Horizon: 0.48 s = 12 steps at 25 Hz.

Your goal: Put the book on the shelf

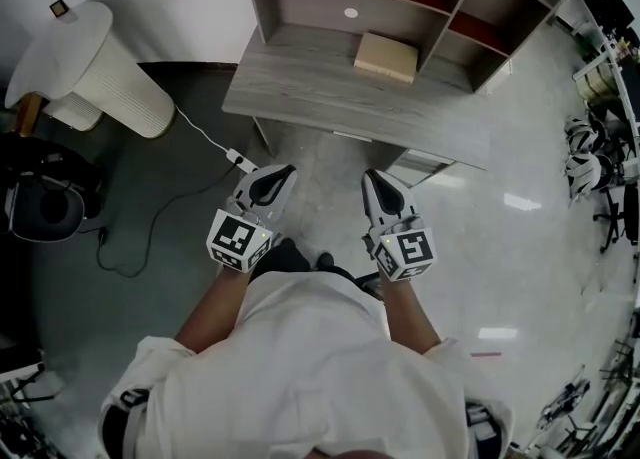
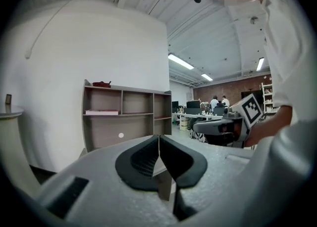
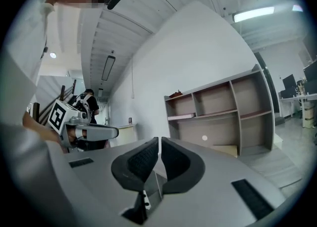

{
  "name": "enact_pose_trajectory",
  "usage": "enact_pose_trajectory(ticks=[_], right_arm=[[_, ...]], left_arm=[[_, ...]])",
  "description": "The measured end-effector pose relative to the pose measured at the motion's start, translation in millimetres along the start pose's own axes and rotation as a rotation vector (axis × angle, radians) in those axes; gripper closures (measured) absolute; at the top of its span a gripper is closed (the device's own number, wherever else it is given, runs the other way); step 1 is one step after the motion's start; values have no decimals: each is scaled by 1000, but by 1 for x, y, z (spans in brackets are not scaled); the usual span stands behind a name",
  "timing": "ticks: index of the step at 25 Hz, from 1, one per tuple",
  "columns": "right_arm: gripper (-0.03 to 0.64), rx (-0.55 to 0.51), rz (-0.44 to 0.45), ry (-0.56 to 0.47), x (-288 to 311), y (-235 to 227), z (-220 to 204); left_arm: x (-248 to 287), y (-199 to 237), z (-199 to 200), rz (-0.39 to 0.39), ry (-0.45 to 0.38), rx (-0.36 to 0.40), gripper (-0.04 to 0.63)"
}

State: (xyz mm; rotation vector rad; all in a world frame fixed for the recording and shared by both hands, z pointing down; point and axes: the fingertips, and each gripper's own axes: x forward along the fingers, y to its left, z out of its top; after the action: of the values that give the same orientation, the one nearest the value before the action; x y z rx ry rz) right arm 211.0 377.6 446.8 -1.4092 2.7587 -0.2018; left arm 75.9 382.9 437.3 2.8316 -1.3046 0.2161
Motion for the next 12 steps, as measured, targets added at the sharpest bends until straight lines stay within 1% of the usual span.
enact_pose_trajectory(ticks=[3,5,9,12], right_arm=[[591,-1,28,-8,-5,13,2],[591,2,24,-19,-4,19,4],[591,8,-16,-54,-4,21,15],[591,0,-47,-61,-8,26,23]], left_arm=[[-9,-2,5,-12,-8,8,574],[-11,1,6,-16,-10,1,574],[-14,8,15,-39,-42,-6,574],[-20,11,17,-70,-49,-15,574]])
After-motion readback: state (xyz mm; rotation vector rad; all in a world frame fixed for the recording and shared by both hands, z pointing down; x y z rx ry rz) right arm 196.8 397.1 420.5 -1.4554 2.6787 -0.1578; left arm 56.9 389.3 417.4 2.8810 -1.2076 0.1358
